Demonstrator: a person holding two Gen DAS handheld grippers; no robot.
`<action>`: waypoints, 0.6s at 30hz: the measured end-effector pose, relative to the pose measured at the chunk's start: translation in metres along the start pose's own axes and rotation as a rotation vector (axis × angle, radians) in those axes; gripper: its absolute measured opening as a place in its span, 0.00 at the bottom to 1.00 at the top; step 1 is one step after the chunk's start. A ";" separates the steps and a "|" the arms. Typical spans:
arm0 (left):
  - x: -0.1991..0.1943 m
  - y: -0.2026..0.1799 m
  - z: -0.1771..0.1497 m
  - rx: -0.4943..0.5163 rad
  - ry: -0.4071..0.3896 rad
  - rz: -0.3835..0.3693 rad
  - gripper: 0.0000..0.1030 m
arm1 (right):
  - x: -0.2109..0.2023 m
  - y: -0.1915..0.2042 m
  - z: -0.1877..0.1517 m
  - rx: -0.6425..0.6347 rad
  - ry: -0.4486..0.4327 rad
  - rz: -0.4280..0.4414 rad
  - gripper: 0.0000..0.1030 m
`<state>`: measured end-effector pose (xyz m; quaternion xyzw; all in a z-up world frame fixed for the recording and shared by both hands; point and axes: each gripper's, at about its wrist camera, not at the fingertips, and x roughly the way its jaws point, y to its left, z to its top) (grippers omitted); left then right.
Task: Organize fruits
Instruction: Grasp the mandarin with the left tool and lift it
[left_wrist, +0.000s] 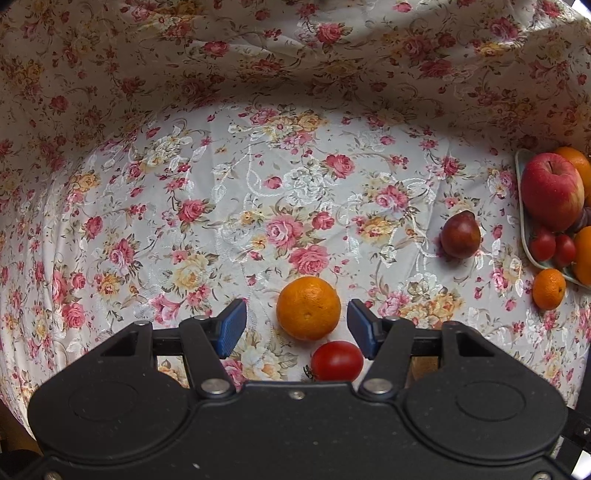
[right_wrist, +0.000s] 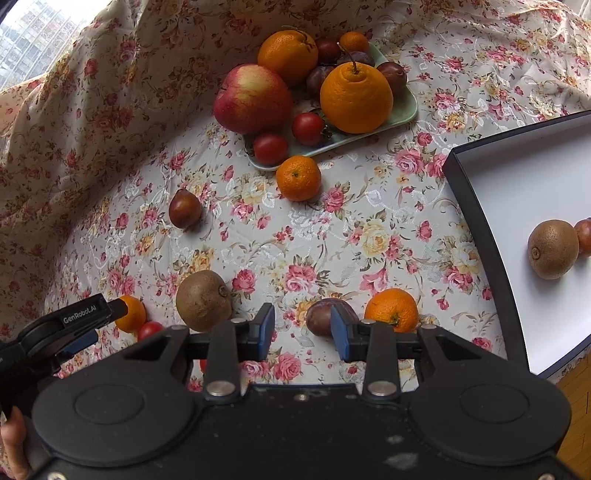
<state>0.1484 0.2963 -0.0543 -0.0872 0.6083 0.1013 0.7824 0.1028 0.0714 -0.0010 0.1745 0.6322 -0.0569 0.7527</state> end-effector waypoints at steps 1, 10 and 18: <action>0.004 0.000 0.000 -0.003 0.011 0.001 0.63 | -0.001 -0.002 0.000 0.008 0.001 0.006 0.36; 0.028 -0.004 0.006 -0.022 0.041 0.050 0.63 | -0.012 -0.021 0.002 0.057 0.013 0.075 0.36; 0.035 -0.008 0.009 -0.043 0.054 0.035 0.49 | -0.017 -0.043 0.008 0.123 -0.005 0.082 0.36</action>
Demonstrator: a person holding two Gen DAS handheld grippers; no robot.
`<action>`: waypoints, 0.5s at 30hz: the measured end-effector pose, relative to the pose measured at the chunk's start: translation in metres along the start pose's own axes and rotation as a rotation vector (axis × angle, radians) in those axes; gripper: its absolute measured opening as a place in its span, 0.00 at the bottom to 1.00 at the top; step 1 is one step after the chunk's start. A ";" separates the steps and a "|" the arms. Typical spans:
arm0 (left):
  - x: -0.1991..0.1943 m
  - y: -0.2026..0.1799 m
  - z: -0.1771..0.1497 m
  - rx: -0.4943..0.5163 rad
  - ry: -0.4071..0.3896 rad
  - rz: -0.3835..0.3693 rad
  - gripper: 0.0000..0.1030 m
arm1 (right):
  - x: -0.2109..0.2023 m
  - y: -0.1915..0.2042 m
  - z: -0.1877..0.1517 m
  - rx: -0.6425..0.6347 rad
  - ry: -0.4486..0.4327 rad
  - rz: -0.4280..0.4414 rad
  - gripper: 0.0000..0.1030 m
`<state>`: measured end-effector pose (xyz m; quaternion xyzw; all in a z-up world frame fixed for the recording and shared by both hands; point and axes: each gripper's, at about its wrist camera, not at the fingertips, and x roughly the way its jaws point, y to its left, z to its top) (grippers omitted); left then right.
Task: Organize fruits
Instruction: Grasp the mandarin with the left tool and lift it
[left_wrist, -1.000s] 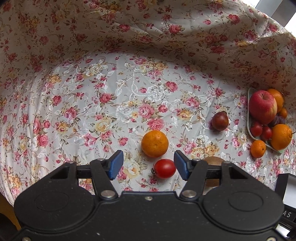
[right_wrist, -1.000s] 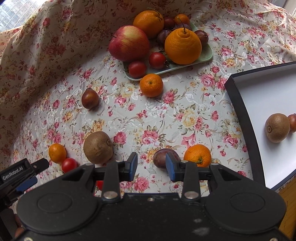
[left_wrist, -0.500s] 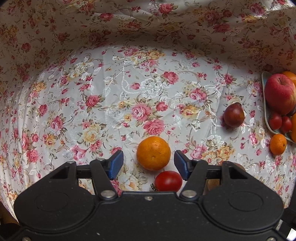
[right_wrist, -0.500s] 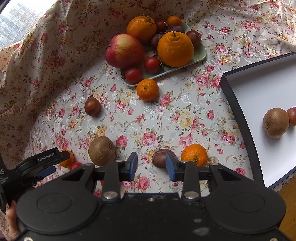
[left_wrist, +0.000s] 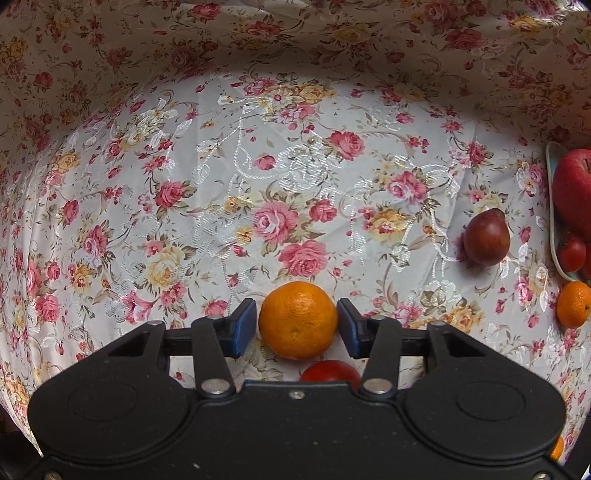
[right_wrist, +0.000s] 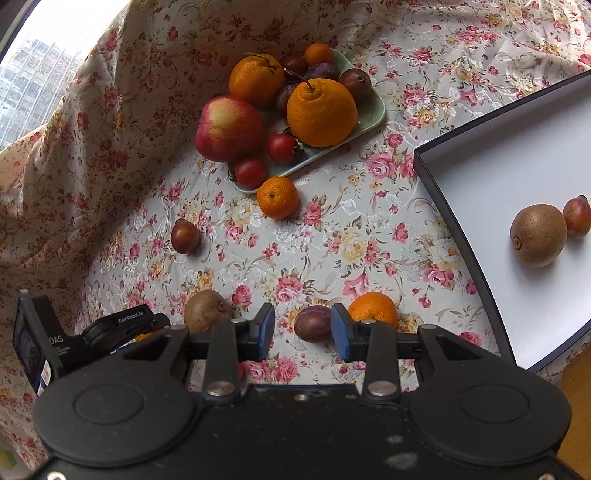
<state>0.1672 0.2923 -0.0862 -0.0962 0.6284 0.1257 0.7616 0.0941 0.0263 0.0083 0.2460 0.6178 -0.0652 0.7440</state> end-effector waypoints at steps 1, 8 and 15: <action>-0.001 0.000 0.000 -0.011 -0.002 0.003 0.49 | 0.000 -0.002 0.000 0.006 0.000 -0.004 0.36; -0.026 -0.008 0.000 -0.042 -0.028 0.067 0.49 | 0.005 -0.011 0.001 0.010 0.000 -0.027 0.36; -0.061 -0.010 0.000 -0.065 -0.066 0.064 0.49 | 0.011 -0.005 0.000 -0.021 -0.022 -0.063 0.36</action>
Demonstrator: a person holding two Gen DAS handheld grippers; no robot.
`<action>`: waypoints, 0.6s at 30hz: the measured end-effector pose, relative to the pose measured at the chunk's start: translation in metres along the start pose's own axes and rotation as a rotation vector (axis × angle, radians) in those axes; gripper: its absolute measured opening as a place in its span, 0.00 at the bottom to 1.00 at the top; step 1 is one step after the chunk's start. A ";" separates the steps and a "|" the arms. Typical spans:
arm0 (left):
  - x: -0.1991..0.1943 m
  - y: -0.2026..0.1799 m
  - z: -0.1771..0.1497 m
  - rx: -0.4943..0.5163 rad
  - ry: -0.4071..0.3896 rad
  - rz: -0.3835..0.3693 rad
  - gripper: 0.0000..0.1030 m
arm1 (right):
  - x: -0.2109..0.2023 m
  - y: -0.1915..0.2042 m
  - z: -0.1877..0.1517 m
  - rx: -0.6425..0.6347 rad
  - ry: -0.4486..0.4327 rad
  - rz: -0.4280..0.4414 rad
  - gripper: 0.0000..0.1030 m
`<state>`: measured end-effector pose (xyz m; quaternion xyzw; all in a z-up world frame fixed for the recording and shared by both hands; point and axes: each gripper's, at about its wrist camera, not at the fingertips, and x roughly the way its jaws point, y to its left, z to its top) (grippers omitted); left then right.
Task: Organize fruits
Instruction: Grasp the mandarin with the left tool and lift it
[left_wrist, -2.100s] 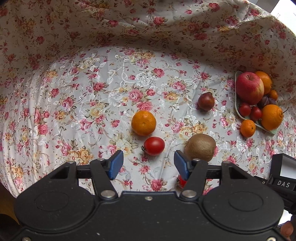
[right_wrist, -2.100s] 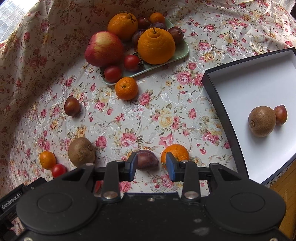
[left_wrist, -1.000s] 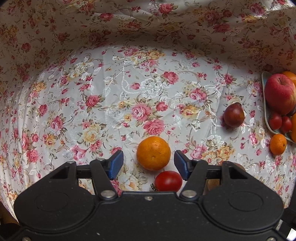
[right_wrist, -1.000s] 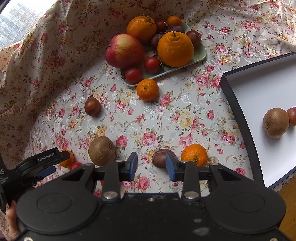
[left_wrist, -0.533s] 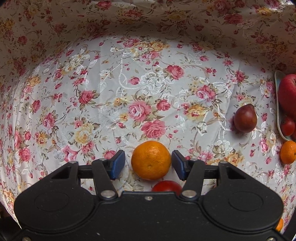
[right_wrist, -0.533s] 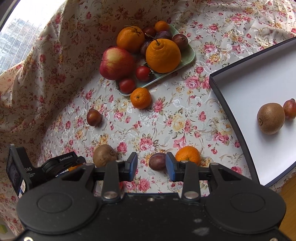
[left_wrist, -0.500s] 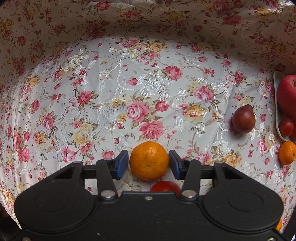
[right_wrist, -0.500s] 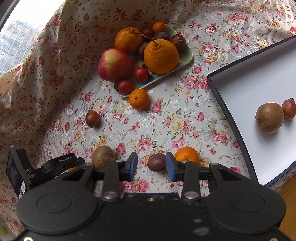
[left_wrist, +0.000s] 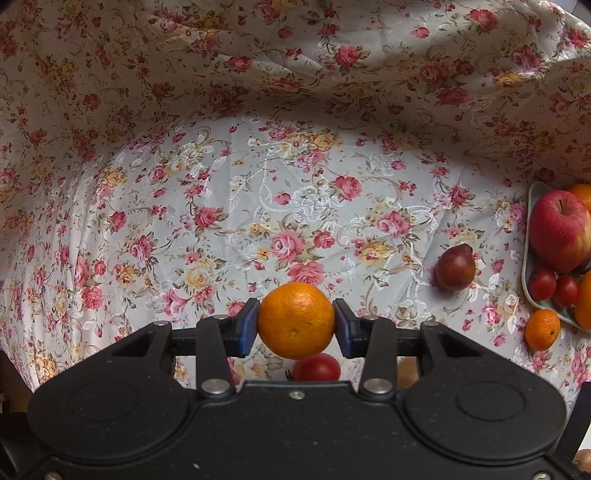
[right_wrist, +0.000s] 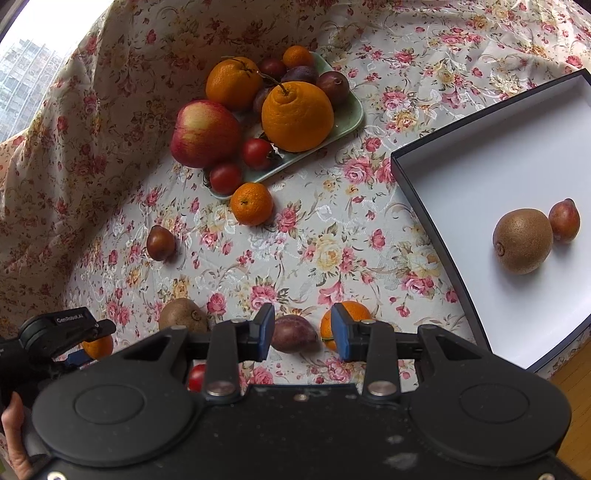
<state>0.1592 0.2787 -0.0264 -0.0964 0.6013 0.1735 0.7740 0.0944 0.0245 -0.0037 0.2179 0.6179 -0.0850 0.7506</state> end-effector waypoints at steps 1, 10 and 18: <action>-0.003 -0.001 0.000 0.000 -0.001 -0.008 0.49 | 0.002 0.001 0.000 -0.003 -0.001 -0.007 0.36; -0.016 -0.003 -0.003 0.016 -0.009 -0.057 0.49 | 0.016 0.016 -0.006 -0.035 -0.002 -0.048 0.36; -0.029 0.011 0.000 0.032 -0.067 -0.050 0.49 | 0.036 0.045 0.003 -0.064 -0.026 -0.081 0.36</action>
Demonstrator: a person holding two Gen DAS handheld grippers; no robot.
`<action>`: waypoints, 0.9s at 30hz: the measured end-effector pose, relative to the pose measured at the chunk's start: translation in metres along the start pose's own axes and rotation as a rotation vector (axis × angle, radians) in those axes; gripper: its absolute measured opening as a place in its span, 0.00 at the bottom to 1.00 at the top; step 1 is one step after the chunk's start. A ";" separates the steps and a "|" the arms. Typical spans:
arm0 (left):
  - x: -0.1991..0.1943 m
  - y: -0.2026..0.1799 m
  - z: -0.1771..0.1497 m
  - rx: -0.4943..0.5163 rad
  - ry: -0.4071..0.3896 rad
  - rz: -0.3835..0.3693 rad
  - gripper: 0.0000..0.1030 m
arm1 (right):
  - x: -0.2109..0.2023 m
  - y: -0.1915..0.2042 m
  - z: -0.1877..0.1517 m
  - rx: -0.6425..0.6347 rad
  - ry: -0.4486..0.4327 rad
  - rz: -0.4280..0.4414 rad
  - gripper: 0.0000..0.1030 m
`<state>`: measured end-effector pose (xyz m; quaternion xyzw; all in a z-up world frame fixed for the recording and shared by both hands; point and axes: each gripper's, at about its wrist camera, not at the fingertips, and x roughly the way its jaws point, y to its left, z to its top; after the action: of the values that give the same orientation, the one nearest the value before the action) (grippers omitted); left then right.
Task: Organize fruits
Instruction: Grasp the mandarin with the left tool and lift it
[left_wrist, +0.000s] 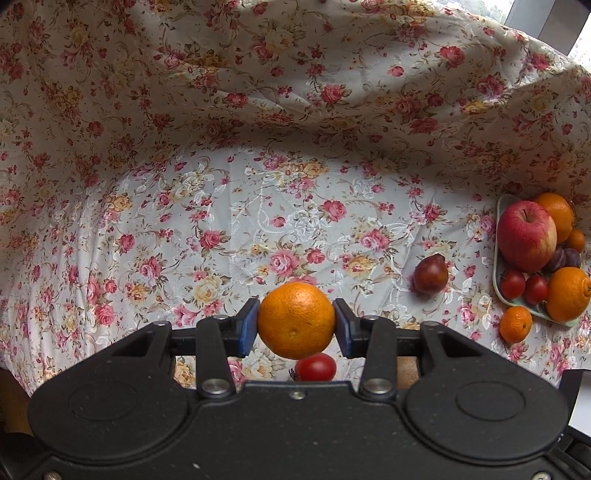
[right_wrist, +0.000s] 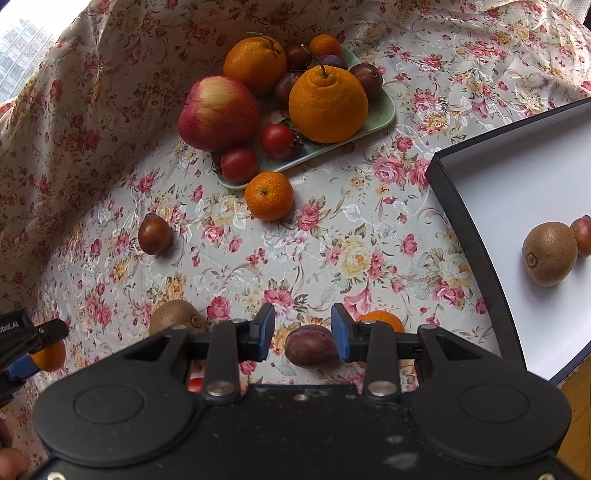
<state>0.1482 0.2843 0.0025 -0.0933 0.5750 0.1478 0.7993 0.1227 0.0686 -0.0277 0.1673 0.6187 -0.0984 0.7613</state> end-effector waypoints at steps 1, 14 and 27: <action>0.000 0.003 0.001 -0.006 0.001 -0.001 0.49 | 0.003 0.004 0.003 -0.003 -0.002 0.004 0.36; 0.009 0.047 0.007 -0.072 0.030 0.002 0.49 | 0.029 0.000 0.050 0.062 -0.122 -0.054 0.36; 0.015 0.062 0.009 -0.081 0.032 0.039 0.49 | 0.043 0.011 0.055 0.028 -0.185 -0.093 0.36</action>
<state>0.1390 0.3472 -0.0078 -0.1169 0.5831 0.1848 0.7824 0.1863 0.0601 -0.0587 0.1395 0.5513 -0.1573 0.8074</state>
